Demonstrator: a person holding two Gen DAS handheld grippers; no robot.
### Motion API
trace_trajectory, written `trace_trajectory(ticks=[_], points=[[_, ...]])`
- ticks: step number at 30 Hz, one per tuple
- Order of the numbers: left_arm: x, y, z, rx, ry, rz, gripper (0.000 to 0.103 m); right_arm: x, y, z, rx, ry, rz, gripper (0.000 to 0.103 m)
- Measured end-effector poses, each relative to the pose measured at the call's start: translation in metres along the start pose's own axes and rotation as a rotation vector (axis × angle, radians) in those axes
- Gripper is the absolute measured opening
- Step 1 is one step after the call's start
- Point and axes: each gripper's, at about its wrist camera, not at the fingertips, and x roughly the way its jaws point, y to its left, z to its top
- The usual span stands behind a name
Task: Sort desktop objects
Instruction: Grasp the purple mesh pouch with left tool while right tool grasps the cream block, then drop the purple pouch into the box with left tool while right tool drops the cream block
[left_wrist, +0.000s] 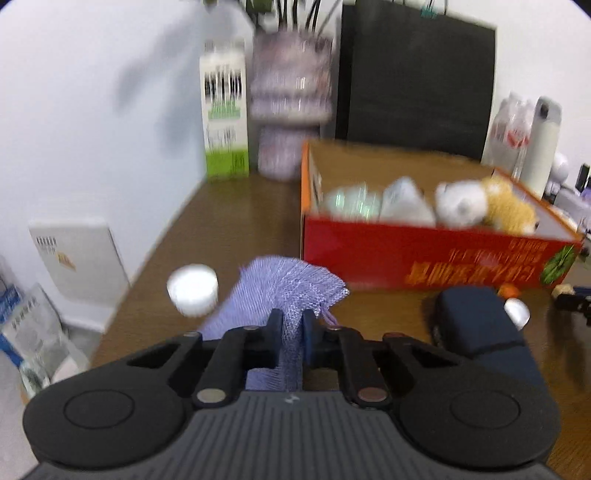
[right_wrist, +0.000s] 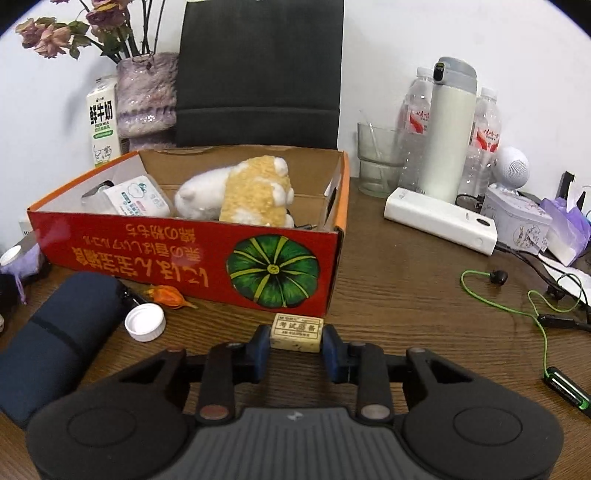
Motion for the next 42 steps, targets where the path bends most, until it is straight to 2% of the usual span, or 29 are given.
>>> trace_trajectory(ticks=[3, 13, 18, 22, 30, 42], points=[[-0.015, 0.002, 0.006, -0.026, -0.057, -0.013, 0.011, -0.006, -0.004, 0.002, 0.029, -0.023, 0.004, 0.029], [-0.044, -0.011, 0.013, -0.033, -0.153, -0.054, 0.009, -0.036, 0.007, 0.012, 0.032, -0.122, 0.012, 0.029], [-0.059, -0.038, 0.018, -0.002, -0.209, -0.099, 0.009, -0.049, 0.026, 0.021, 0.013, -0.165, 0.062, 0.029], [-0.064, -0.045, 0.039, -0.028, -0.256, -0.125, 0.009, -0.054, 0.036, 0.039, 0.016, -0.206, 0.097, 0.029], [-0.032, -0.067, 0.077, -0.086, -0.290, -0.135, 0.009, -0.033, 0.056, 0.075, 0.019, -0.253, 0.136, 0.029], [0.036, -0.064, 0.104, -0.139, -0.226, -0.141, 0.009, 0.040, 0.063, 0.105, -0.004, -0.195, 0.125, 0.029]])
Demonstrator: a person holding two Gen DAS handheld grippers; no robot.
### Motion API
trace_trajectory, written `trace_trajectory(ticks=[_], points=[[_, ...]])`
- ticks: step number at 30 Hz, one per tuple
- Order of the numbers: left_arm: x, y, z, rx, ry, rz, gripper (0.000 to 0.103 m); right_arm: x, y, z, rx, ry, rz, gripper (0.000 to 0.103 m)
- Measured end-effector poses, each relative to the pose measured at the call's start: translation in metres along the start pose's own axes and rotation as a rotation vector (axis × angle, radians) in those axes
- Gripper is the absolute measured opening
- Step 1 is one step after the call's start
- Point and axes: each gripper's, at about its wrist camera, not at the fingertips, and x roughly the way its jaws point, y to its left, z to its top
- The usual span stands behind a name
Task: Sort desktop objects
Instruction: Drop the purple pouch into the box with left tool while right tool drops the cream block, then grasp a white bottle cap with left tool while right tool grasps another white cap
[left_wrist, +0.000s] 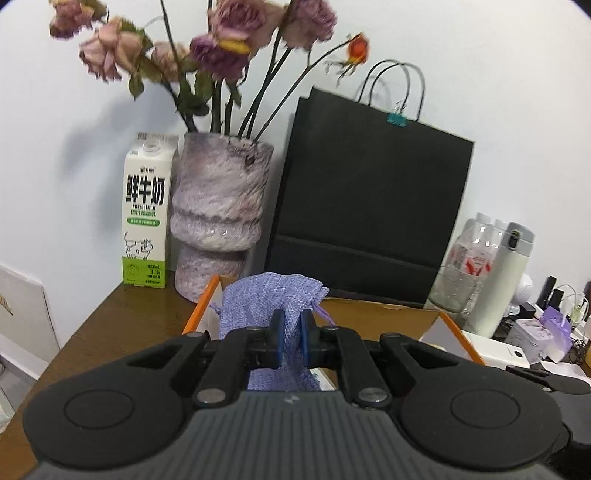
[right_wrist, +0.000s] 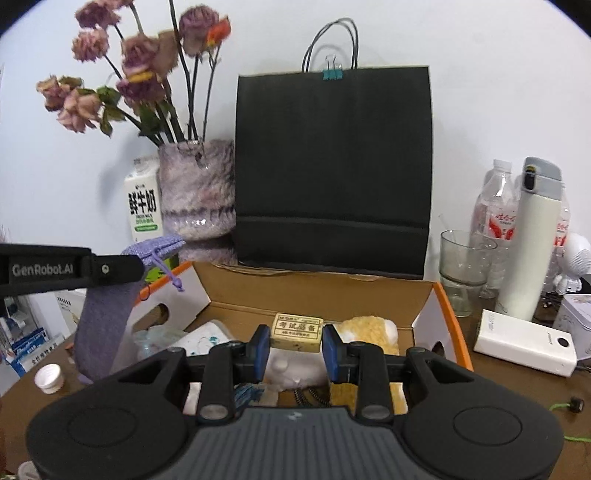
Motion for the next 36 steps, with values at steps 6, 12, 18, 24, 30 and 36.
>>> trace_trajectory(ticks=[6, 12, 18, 24, 30, 36], points=[[0.034, 0.007, -0.011, -0.039, 0.081, -0.037, 0.054, 0.021, -0.005, -0.002, 0.022, 0.043, -0.024, 0.037], [0.019, 0.016, -0.005, -0.092, 0.042, 0.017, 0.103, 0.010, -0.013, 0.001, 0.047, 0.002, -0.035, 0.096], [0.003, 0.013, -0.005, -0.082, 0.074, 0.064, 0.103, -0.005, -0.015, -0.002, 0.050, 0.030, -0.041, 0.102], [-0.021, 0.012, -0.011, -0.046, 0.081, 0.065, 0.103, -0.028, -0.015, -0.012, 0.044, 0.043, -0.058, 0.103], [-0.055, 0.028, -0.023, 0.013, 0.077, 0.090, 0.103, -0.055, -0.017, -0.027, 0.027, 0.041, -0.092, 0.103], [-0.078, 0.070, -0.032, -0.023, 0.095, 0.173, 0.103, -0.076, -0.020, -0.045, 0.020, 0.058, -0.121, 0.103]])
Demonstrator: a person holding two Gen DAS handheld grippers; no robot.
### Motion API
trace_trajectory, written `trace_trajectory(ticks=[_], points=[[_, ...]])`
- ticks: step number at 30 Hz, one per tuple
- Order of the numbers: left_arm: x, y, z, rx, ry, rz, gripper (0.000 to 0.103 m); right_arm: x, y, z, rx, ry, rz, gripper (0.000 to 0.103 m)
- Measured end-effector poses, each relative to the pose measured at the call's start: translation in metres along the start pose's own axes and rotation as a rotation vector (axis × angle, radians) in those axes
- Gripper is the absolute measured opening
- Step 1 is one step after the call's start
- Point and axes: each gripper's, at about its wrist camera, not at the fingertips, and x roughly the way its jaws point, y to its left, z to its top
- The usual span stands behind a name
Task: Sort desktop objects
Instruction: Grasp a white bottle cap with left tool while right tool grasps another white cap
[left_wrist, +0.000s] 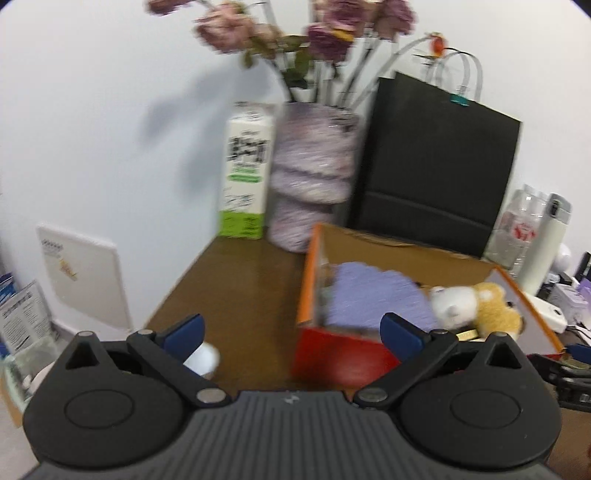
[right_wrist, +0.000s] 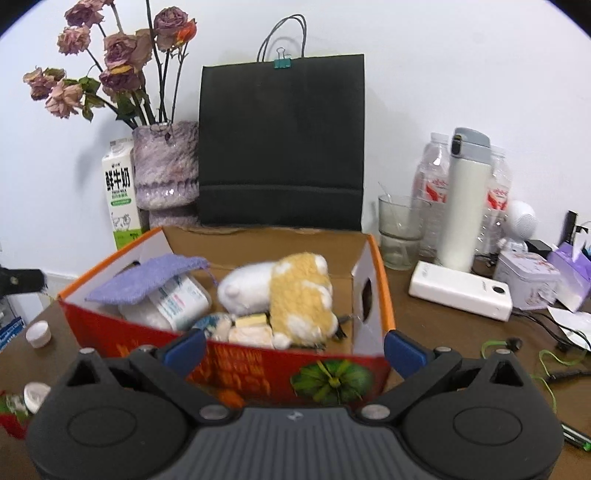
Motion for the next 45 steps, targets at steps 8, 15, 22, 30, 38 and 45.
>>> trace_trajectory(ticks=[8, 15, 22, 30, 38, 45], points=[[-0.004, 0.051, -0.024, -0.014, 0.063, 0.074, 0.103, 0.002, 0.014, -0.028, -0.064, 0.082, -0.015, 0.100], [0.008, 0.061, -0.038, -0.007, 0.115, 0.098, 0.103, 0.007, 0.024, -0.043, -0.101, 0.124, -0.017, 0.094], [0.018, 0.052, -0.034, 0.048, 0.094, 0.087, 0.103, 0.013, 0.030, -0.043, -0.118, 0.140, 0.007, 0.092], [0.043, 0.053, -0.034, 0.084, 0.147, 0.138, 0.103, 0.025, 0.043, -0.039, -0.132, 0.152, 0.016, 0.088], [0.063, 0.054, -0.030, 0.099, 0.155, 0.127, 0.103, 0.036, 0.048, -0.037, -0.120, 0.172, 0.020, 0.076], [0.071, 0.057, -0.029, 0.094, 0.182, 0.130, 0.050, 0.034, 0.048, -0.037, -0.099, 0.170, 0.069, 0.031]])
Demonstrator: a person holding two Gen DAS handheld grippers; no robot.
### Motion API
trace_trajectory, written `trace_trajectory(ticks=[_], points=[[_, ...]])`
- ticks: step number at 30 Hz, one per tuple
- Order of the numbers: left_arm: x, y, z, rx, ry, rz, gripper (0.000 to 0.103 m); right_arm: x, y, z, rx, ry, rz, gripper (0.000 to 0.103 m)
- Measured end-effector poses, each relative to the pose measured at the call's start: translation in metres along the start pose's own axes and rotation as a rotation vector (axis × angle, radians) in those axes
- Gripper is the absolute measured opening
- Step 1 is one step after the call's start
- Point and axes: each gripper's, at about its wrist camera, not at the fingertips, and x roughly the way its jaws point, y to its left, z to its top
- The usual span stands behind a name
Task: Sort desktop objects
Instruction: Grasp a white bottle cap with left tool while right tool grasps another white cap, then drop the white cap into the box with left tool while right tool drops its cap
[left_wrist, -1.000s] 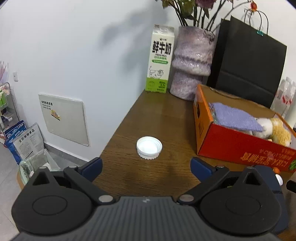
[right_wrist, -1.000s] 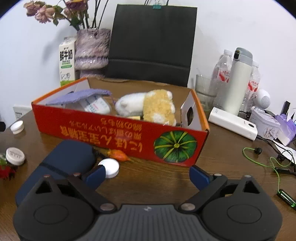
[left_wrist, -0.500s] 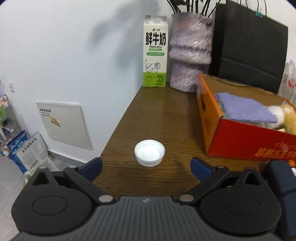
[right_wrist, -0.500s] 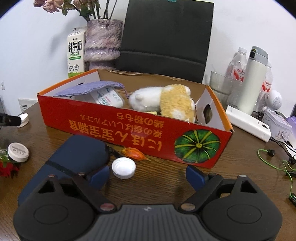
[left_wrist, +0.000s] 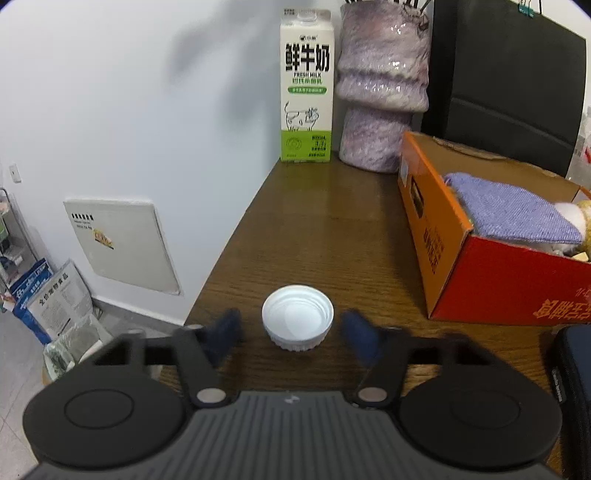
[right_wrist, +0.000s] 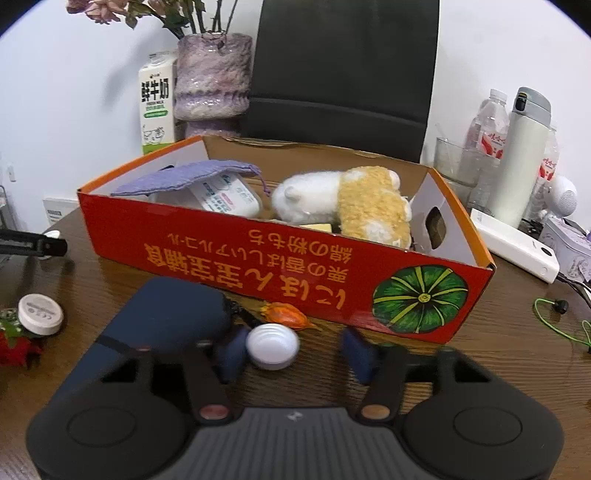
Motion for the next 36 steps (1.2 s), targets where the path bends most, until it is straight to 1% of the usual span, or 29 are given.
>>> trace_trajectory(ticks=[1, 3, 6, 16, 18, 21, 23, 26, 30, 36], points=[[-0.002, 0.001, 0.000, -0.003, -0.003, -0.006, 0.041, -0.001, -0.001, 0.000, 0.007, -0.002, 0.003, 0.027], [-0.005, 0.002, -0.002, -0.016, -0.014, -0.028, 0.041, -0.003, -0.001, -0.002, 0.004, -0.004, 0.006, 0.027], [-0.011, -0.001, -0.004, 0.002, -0.040, -0.022, 0.040, -0.006, -0.001, -0.003, 0.002, -0.014, 0.008, 0.027], [-0.041, -0.017, -0.005, 0.040, -0.106, -0.052, 0.040, -0.022, -0.007, -0.002, 0.016, -0.053, 0.027, 0.027], [-0.052, -0.020, -0.003, 0.044, -0.134, -0.070, 0.040, -0.030, -0.010, 0.001, 0.020, -0.072, 0.036, 0.027], [-0.073, -0.029, 0.005, 0.054, -0.201, -0.106, 0.040, -0.047, -0.014, 0.012, 0.028, -0.134, 0.048, 0.027], [-0.085, -0.039, 0.012, 0.057, -0.230, -0.150, 0.040, -0.055, -0.016, 0.023, 0.037, -0.177, 0.047, 0.027], [-0.093, -0.062, 0.025, 0.054, -0.258, -0.216, 0.040, -0.054, -0.020, 0.041, 0.067, -0.222, 0.036, 0.027], [-0.087, -0.103, 0.041, 0.046, -0.259, -0.281, 0.041, -0.041, -0.026, 0.060, 0.104, -0.241, 0.031, 0.027], [-0.058, -0.147, 0.051, 0.063, -0.222, -0.288, 0.041, -0.013, -0.033, 0.073, 0.104, -0.224, 0.020, 0.027]])
